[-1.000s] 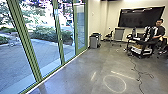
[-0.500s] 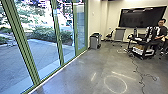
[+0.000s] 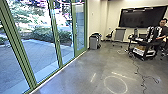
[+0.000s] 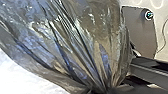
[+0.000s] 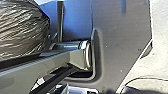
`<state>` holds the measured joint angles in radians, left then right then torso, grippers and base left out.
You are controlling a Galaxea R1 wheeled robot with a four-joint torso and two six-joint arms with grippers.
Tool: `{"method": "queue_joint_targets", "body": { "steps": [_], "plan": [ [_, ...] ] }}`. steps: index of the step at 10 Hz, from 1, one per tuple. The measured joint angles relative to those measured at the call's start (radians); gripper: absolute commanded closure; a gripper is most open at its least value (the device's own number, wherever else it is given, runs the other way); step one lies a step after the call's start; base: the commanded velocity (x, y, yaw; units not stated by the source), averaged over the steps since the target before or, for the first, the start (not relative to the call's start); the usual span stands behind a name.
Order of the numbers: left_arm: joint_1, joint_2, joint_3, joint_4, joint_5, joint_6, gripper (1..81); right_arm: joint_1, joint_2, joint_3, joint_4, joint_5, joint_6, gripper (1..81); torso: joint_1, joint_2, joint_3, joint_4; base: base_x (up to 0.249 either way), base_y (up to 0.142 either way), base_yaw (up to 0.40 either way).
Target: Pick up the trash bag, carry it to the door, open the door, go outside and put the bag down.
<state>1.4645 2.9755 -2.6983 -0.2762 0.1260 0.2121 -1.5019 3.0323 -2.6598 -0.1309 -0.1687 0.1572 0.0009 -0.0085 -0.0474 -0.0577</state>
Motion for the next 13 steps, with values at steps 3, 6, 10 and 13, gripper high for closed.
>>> {"method": "queue_joint_targets", "body": {
  "steps": [3, 6, 10, 13],
  "plan": [
    [0.001, 0.000, 0.000, 0.000, 0.001, 0.000, 81.1, 0.000, 0.000, 0.000, 0.000, 0.000, 0.000, 1.0, 0.000, 0.000, 0.000, 0.000, 0.171, -0.077, 0.000],
    [0.001, 0.002, 0.000, 0.000, 0.000, 0.000, 81.1, 0.001, -0.008, 0.000, 0.000, 0.000, 0.000, 1.0, 0.001, 0.000, 0.000, 0.000, 0.171, 0.000, 0.000],
    [0.001, 0.002, 0.000, 0.000, 0.000, 0.000, 81.1, 0.000, -0.007, -0.002, 0.000, 0.000, 0.000, 1.0, 0.000, 0.000, 0.000, 0.000, 0.171, 0.000, 0.000],
    [0.002, 0.002, 0.000, 0.000, 0.001, 0.000, 81.1, -0.001, -0.007, -0.002, 0.000, 0.000, 0.000, 1.0, 0.000, 0.000, 0.000, 0.000, 0.171, 0.000, 0.000]
  ]
}}
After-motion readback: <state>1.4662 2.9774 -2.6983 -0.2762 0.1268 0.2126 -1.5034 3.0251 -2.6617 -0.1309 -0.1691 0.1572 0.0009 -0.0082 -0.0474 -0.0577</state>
